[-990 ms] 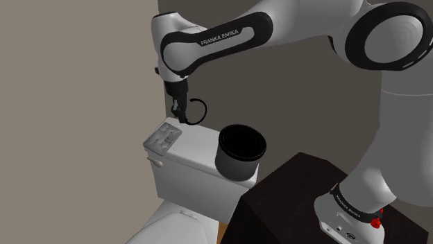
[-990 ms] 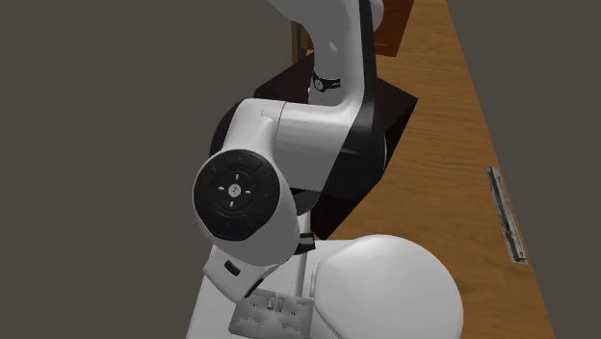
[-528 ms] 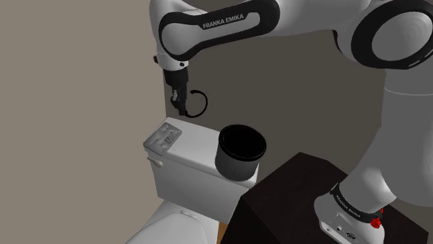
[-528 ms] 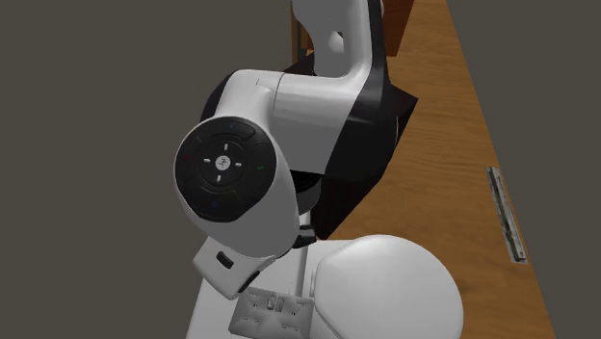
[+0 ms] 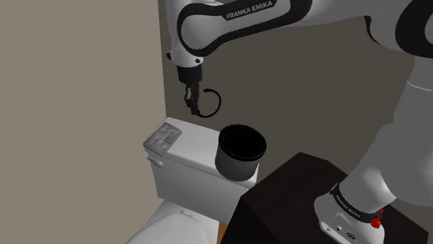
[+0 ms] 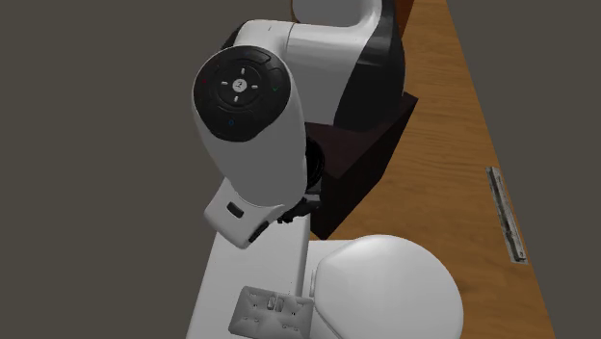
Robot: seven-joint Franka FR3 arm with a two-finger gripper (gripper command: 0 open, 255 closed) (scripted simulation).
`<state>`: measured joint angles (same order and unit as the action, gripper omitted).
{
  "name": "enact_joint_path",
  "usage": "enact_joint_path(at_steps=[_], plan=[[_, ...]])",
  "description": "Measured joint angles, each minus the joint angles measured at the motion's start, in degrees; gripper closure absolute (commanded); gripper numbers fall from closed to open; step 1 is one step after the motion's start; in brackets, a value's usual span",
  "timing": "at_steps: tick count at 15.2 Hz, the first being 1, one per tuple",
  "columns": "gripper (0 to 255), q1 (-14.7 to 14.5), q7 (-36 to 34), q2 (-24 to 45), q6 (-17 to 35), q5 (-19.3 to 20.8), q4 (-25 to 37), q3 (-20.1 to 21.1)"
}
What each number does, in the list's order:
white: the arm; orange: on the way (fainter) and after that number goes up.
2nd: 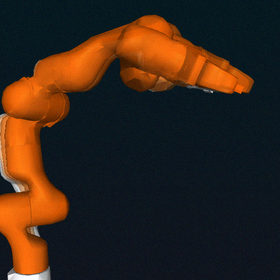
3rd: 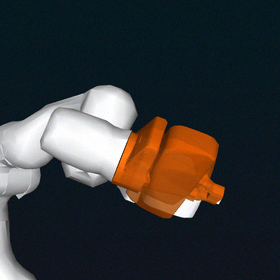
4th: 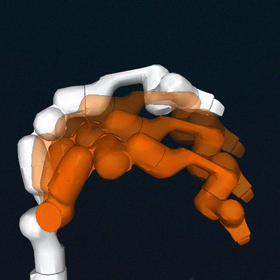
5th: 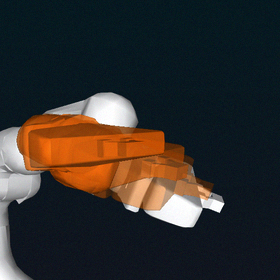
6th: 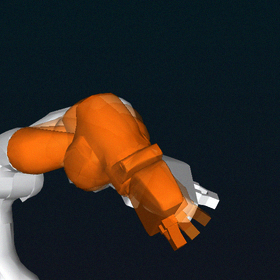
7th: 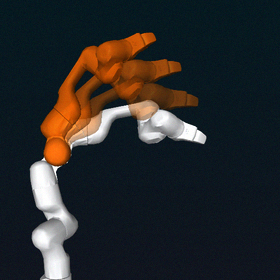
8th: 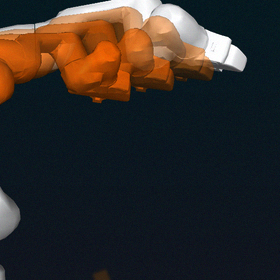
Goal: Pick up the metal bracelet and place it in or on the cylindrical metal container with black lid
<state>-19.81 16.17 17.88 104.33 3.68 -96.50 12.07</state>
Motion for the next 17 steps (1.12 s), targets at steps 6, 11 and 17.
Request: enact_joint_path(at_steps=[6,11,17], plan=[[255,1.2,1.5,-14.9,4.6,-3.0,-19.2,0.4],[255,1.5,3.4,-26.2,5.9,-5.3,-31.6,-0.1],[255,1.3,3.8,-28.7,9.3,-5.9,-37.4,-0.1]])
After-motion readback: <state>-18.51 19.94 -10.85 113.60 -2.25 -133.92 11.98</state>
